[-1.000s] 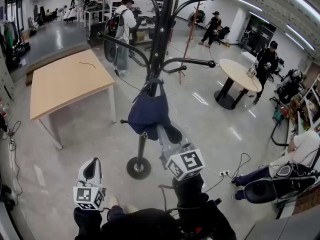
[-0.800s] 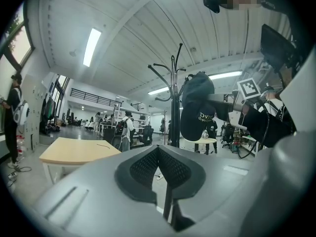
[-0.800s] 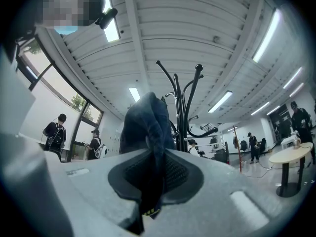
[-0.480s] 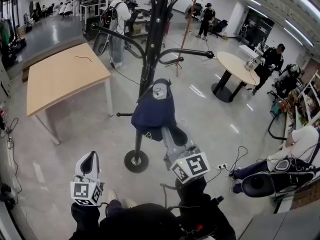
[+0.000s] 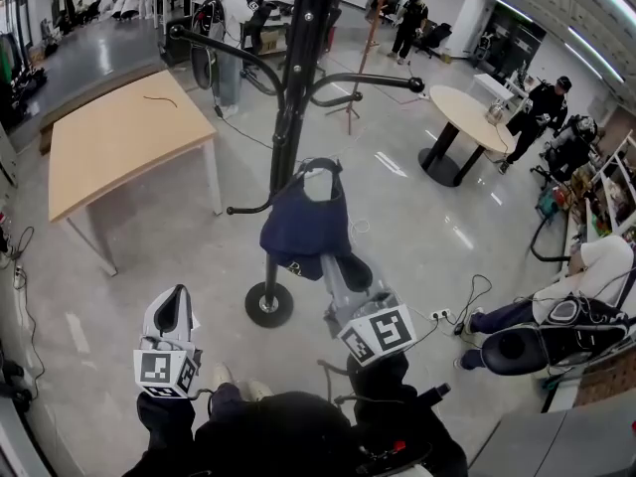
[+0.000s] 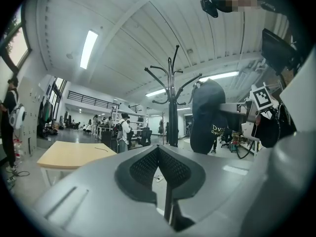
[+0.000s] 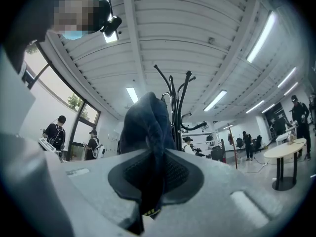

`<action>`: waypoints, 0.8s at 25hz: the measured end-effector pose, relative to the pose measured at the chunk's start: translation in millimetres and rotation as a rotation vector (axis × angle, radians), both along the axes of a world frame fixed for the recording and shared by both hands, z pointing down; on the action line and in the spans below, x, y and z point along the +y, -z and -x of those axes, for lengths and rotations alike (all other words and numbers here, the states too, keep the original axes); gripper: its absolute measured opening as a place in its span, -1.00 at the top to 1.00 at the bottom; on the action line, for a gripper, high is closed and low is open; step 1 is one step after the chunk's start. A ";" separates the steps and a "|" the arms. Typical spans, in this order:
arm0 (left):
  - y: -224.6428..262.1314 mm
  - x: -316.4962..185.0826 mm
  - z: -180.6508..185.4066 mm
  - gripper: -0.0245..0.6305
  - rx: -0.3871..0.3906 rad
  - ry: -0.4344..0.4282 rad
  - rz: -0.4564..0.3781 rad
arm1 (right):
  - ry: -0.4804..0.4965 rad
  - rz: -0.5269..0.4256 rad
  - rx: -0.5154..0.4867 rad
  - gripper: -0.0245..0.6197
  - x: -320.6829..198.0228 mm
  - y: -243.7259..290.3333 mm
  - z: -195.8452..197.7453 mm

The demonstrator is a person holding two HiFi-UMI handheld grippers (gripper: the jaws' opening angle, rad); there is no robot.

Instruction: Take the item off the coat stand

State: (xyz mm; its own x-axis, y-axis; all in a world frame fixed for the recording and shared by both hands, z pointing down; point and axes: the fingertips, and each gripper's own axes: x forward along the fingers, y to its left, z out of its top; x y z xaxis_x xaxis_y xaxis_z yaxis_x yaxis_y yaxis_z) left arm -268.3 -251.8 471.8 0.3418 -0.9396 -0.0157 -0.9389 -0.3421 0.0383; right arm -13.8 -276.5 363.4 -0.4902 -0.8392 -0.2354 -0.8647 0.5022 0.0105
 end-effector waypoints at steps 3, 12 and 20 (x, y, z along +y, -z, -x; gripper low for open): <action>-1.8 0.5 1.0 0.92 -0.001 0.002 0.004 | 0.002 0.012 -0.013 0.82 3.9 -9.0 0.8; -3.2 1.5 3.5 0.92 -0.002 0.013 0.011 | 0.012 0.028 -0.030 0.82 10.5 -28.6 4.7; -5.7 -1.3 7.3 0.92 0.001 0.017 0.013 | 0.018 0.081 -0.016 0.82 5.9 -59.9 8.2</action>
State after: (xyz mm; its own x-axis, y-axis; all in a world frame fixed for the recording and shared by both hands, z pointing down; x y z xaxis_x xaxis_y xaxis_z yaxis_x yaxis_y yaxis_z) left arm -275.6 -253.2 477.5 0.3262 -0.9453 -0.0041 -0.9443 -0.3261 0.0439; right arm -22.0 -270.5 423.3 -0.5021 -0.8468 -0.1756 -0.8552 0.5164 -0.0447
